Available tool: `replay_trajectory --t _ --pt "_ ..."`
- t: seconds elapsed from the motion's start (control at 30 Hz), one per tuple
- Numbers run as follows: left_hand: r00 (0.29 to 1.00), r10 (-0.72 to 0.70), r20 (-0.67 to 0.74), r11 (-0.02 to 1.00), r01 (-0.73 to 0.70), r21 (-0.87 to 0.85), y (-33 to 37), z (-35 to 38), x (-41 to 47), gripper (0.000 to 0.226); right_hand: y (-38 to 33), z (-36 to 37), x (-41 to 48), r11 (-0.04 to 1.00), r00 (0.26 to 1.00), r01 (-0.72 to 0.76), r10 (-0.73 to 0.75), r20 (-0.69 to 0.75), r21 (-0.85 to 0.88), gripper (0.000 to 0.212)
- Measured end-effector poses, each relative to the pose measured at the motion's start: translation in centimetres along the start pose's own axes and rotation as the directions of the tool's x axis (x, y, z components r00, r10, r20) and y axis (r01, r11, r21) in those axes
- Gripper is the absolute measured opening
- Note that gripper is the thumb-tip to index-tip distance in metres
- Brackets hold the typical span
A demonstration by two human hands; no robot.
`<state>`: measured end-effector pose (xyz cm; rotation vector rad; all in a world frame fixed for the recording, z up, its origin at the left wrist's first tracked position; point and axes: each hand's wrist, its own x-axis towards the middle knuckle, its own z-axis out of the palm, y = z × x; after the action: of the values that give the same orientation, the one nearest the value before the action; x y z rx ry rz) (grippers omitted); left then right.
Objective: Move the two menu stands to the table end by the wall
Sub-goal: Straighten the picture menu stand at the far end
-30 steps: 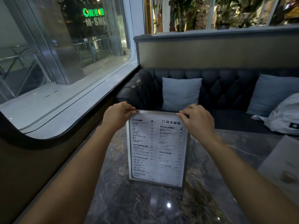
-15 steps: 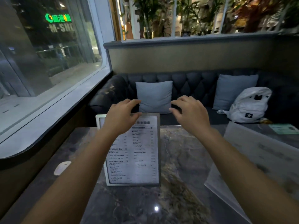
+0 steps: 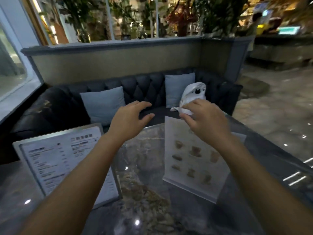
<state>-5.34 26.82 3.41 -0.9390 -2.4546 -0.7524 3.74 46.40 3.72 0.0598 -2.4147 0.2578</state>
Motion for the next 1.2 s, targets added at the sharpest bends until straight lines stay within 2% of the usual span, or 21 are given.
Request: replay_trajectory --t 0.27,0.47,0.73,0.93,1.2 --pt "0.992 0.091 0.086 0.993 -0.083 -0.089 4.1 4.1 1.8 0.035 5.5 -3.1 -4.7 0.982 0.988 -0.149 0.153 0.025 -0.114 0.025" --pt "0.994 0.06 0.094 0.995 -0.051 -0.091 4.2 5.3 2.0 0.029 7.8 -2.9 -6.7 0.974 0.978 -0.201 0.206 0.035 -0.106 0.02" --pt "0.997 0.006 0.074 0.995 0.002 -0.101 2.9 5.3 1.7 0.016 8.6 -1.5 -7.4 0.954 0.957 -0.271 0.282 -0.073 0.132 0.014" --pt "0.999 -0.003 0.045 0.981 0.012 -0.193 2.6 4.6 -0.1 0.016 10.2 -0.1 -5.9 0.916 0.943 -0.293 0.324 -0.075 0.272 0.016" --pt "1.0 0.006 -0.025 0.983 -0.011 -0.186 3.0 4.4 -2.4 0.016 11.6 1.6 -3.8 0.854 0.948 -0.276 0.317 -0.021 0.442 0.019"
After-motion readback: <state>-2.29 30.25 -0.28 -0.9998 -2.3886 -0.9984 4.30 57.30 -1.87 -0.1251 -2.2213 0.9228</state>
